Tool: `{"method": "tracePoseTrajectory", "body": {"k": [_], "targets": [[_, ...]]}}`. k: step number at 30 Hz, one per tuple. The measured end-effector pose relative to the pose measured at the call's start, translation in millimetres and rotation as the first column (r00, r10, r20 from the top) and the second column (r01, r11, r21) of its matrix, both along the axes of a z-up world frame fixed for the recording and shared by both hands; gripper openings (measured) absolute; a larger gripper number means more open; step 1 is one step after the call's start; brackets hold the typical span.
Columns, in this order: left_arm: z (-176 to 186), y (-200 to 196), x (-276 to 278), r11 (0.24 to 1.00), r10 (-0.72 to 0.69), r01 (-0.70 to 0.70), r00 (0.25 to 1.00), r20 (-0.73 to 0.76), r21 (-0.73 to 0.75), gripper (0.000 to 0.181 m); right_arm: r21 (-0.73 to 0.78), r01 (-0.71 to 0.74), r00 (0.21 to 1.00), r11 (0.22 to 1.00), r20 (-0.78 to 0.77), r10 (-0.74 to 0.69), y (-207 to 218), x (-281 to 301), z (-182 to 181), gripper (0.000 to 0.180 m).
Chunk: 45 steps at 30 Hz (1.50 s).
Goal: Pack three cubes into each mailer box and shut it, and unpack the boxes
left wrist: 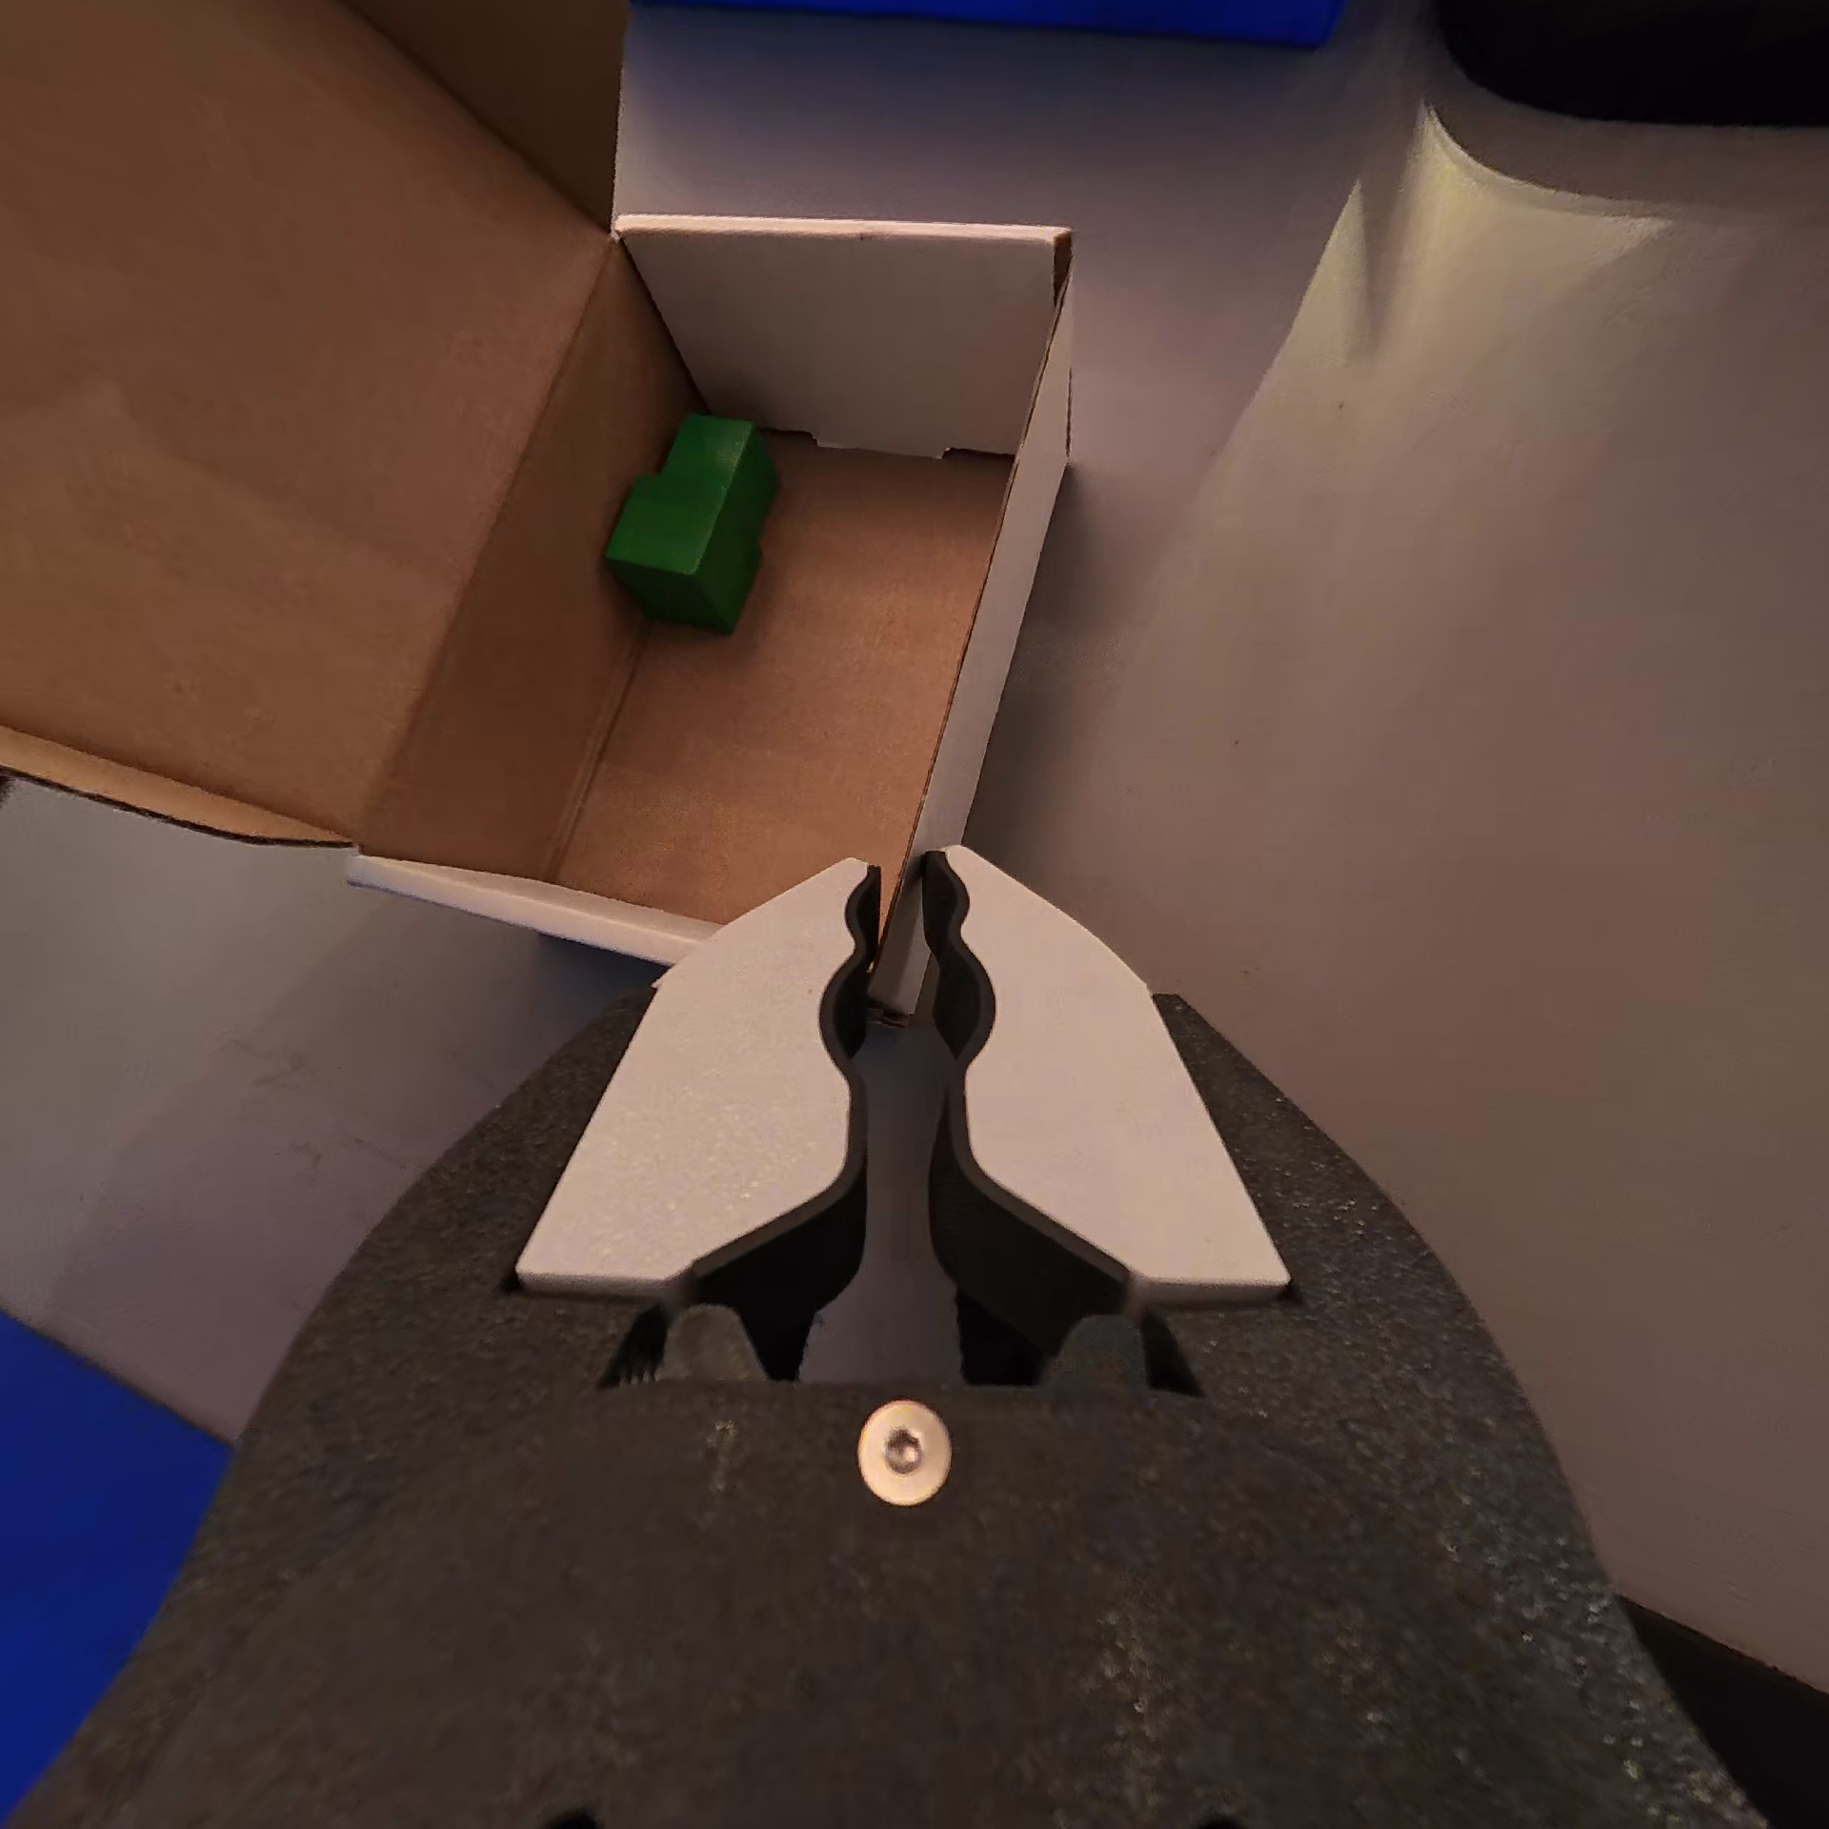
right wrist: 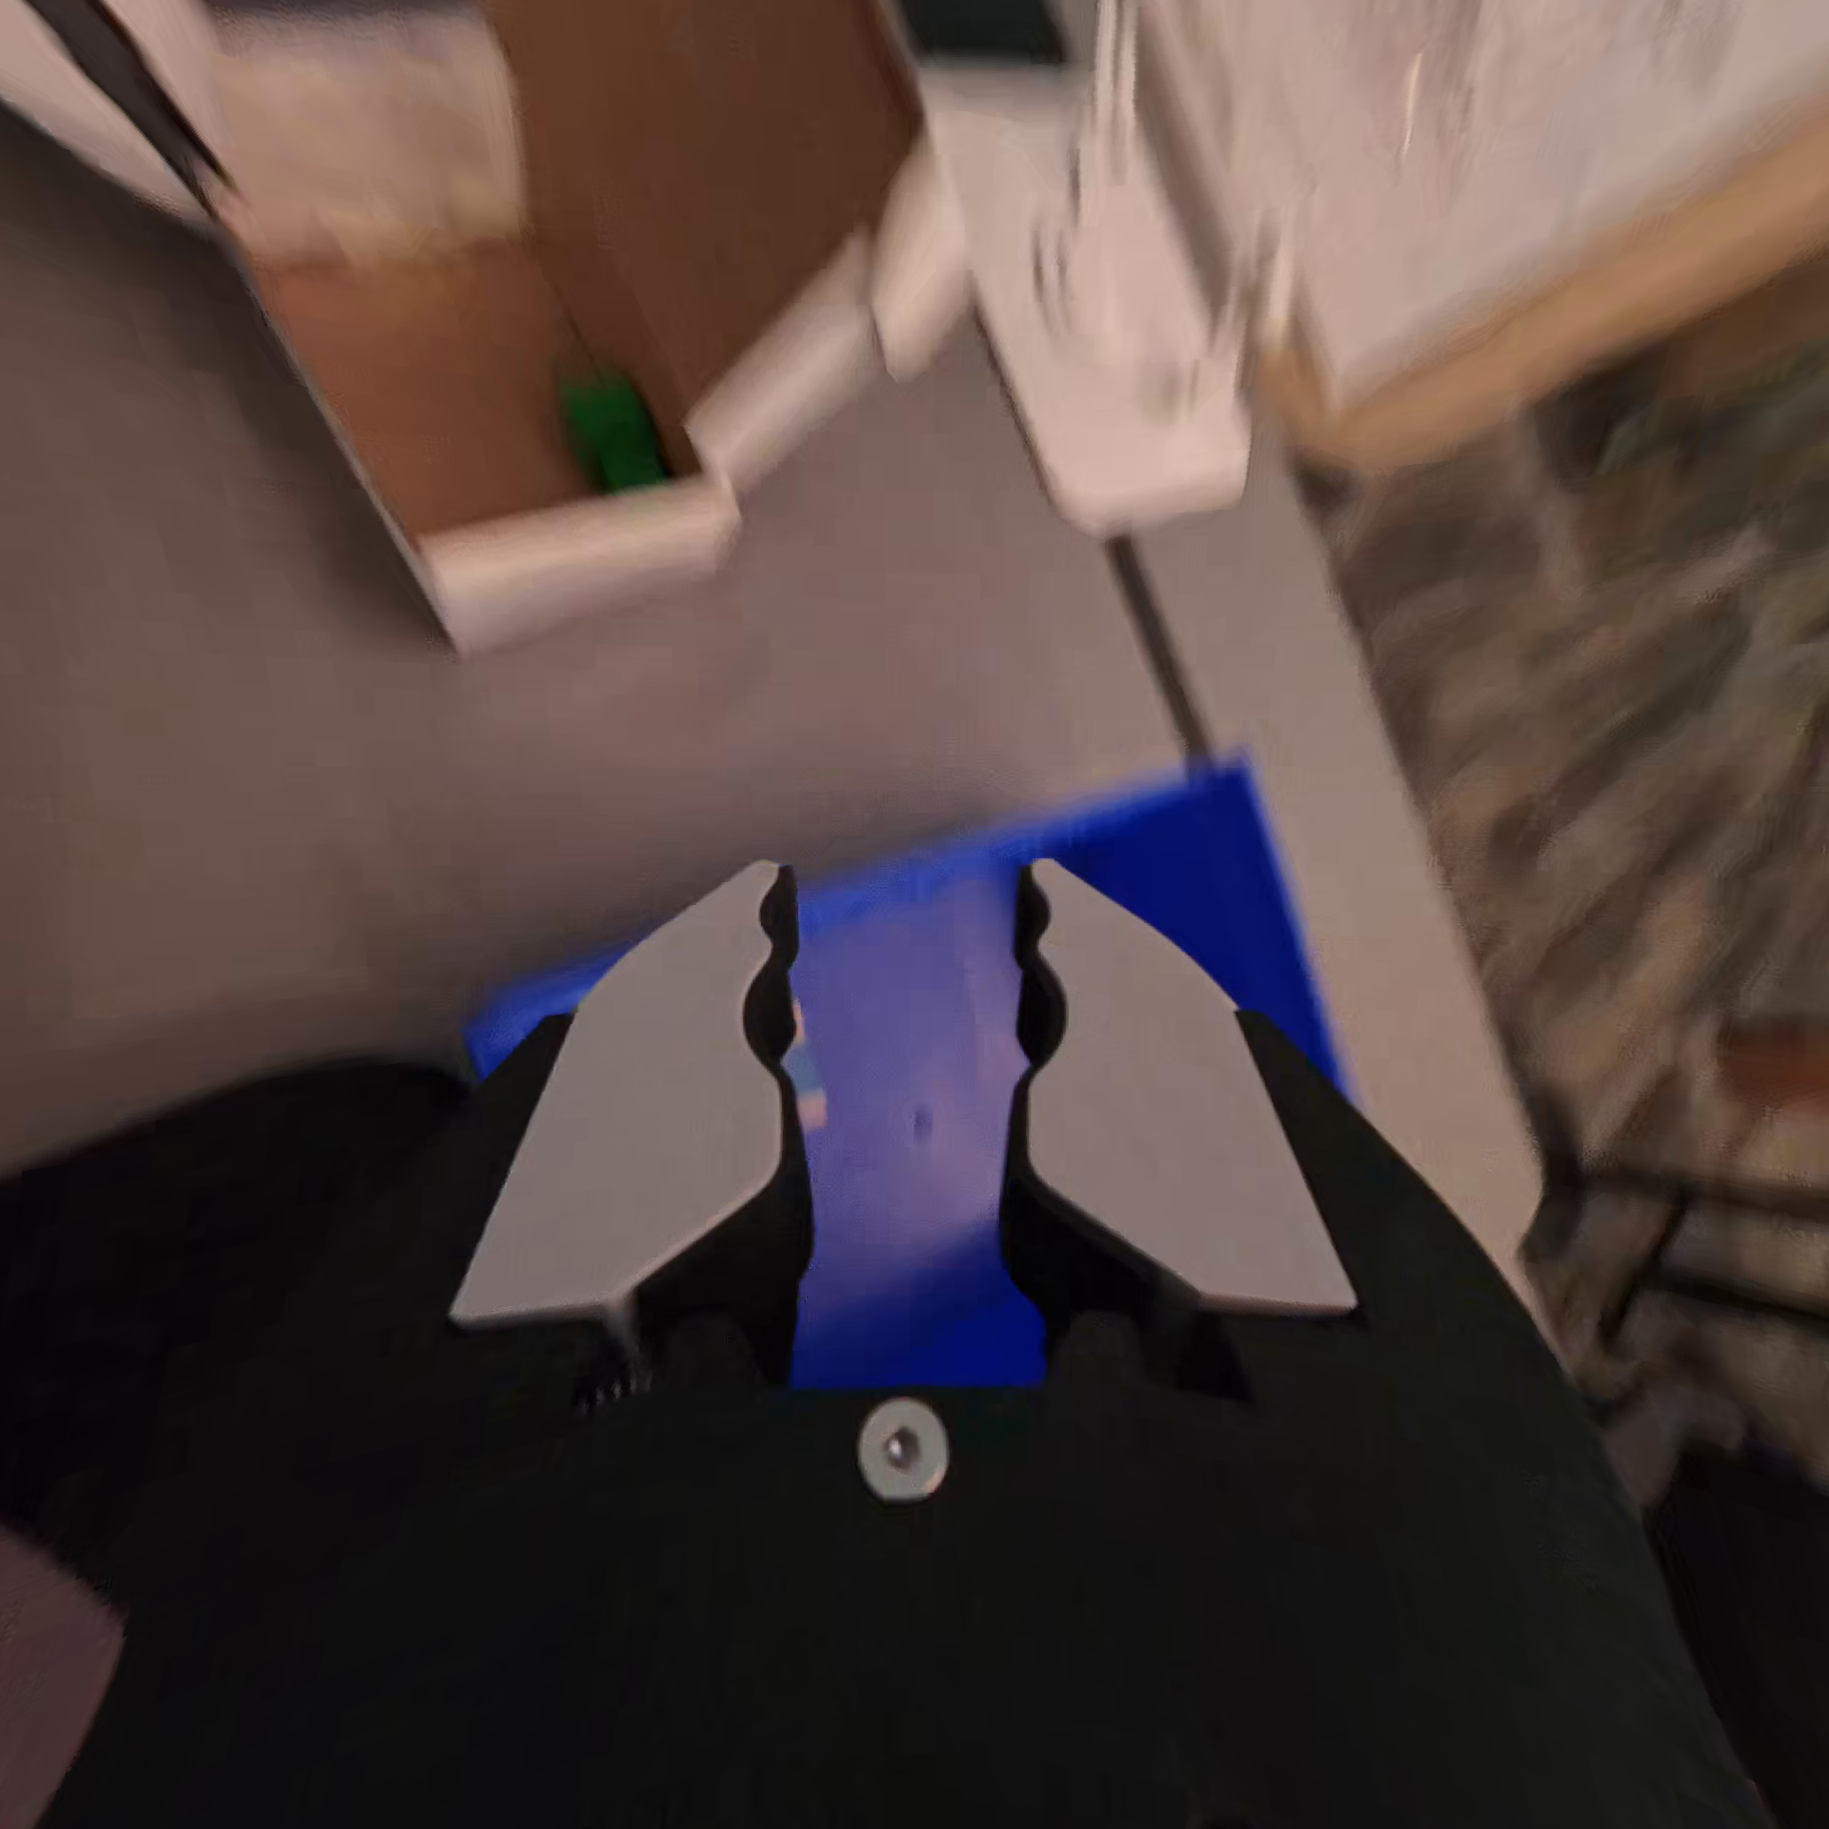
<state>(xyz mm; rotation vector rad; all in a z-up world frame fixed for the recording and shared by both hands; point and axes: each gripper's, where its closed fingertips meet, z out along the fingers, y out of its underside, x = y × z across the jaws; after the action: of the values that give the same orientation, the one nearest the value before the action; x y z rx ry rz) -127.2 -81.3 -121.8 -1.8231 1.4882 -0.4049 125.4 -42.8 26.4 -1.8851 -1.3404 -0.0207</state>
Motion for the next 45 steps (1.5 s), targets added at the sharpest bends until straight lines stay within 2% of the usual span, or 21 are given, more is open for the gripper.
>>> {"method": "tracePoseTrajectory", "body": {"k": [2,3,5,7,10,13,15,24,29,34,37,39,42,45], "targets": [[-0.2,-0.1,-0.1,1.0,0.001,-0.001,1.0,-0.008,0.006,0.008,0.114,-0.215,0.968,0.97,-0.108,0.228,-13.2,-73.8,28.0,0.04],[-0.3,-0.1,0.0,1.0,0.001,-0.001,1.0,-0.01,0.009,0.008,0.131,-0.324,0.928,0.937,-0.151,0.342,-21.5,-111.5,28.8,0.038],[-0.6,-0.3,-0.2,1.0,0.0,0.001,1.0,-0.013,0.014,0.008,0.048,-0.431,0.886,0.901,-0.168,0.432,-26.1,-170.8,2.5,0.038],[-0.7,-0.5,-0.2,1.0,-0.003,0.004,1.0,-0.015,0.018,0.008,-0.021,-0.408,0.913,0.913,-0.021,0.408,-8.0,-198.4,-44.9,0.037],[-0.8,-1.2,1.1,0.999,-0.01,0.011,1.0,-0.022,0.034,0.007,-0.093,-0.347,0.908,0.933,0.218,0.359,16.7,-202.9,-110.3,0.037],[-0.9,-1.4,1.4,0.999,-0.011,0.012,1.0,-0.028,0.04,0.007,-0.093,-0.272,0.888,0.958,0.359,0.287,38.3,-195.7,-143.9,0.037],[-1.0,-1.5,1.3,0.999,-0.013,0.014,1.0,-0.027,0.036,0.006,-0.119,-0.27,0.889,0.956,0.351,0.294,40.7,-199.9,-152.9,0.034],[-0.4,-0.8,1.4,0.999,-0.015,0.016,1.0,-0.019,0.034,0.006,-0.135,-0.21,0.859,0.968,0.448,0.249,55.4,-194.3,-162.1,0.025],[-0.8,-1.1,0.8,0.999,-0.017,0.017,1.0,-0.022,0.032,0.007,-0.247,-0.263,0.867,0.933,0.364,0.341,30.4,-203.5,-160.5,0.023],[-0.9,-1.0,0.8,0.999,-0.016,0.017,1.0,-0.023,0.031,0.007,-0.239,-0.299,0.884,0.924,0.295,0.363,33.2,-208.2,-154.5,0.04],[-0.9,-0.9,1.0,0.999,-0.016,0.017,1.0,-0.024,0.031,0.007,-0.274,-0.303,0.88,0.913,0.287,0.379,33.8,-207.5,-160.5,0.042],[-0.9,-1.0,1.0,0.999,-0.016,0.016,1.0,-0.023,0.03,0.007,-0.304,-0.293,0.87,0.906,0.307,0.385,34.0,-204.4,-168.9,0.042],[-0.9,-1.1,1.0,0.999,-0.015,0.016,1.0,-0.025,0.033,0.007,-0.316,-0.279,0.869,0.907,0.32,0.379,36.5,-202.9,-172.8,0.033],[-1.2,-1.4,0.4,0.999,-0.015,0.016,0.999,-0.029,0.031,0.007,-0.292,-0.305,0.894,0.906,0.241,0.378,30.5,-208.7,-145.5,0.03]]}}
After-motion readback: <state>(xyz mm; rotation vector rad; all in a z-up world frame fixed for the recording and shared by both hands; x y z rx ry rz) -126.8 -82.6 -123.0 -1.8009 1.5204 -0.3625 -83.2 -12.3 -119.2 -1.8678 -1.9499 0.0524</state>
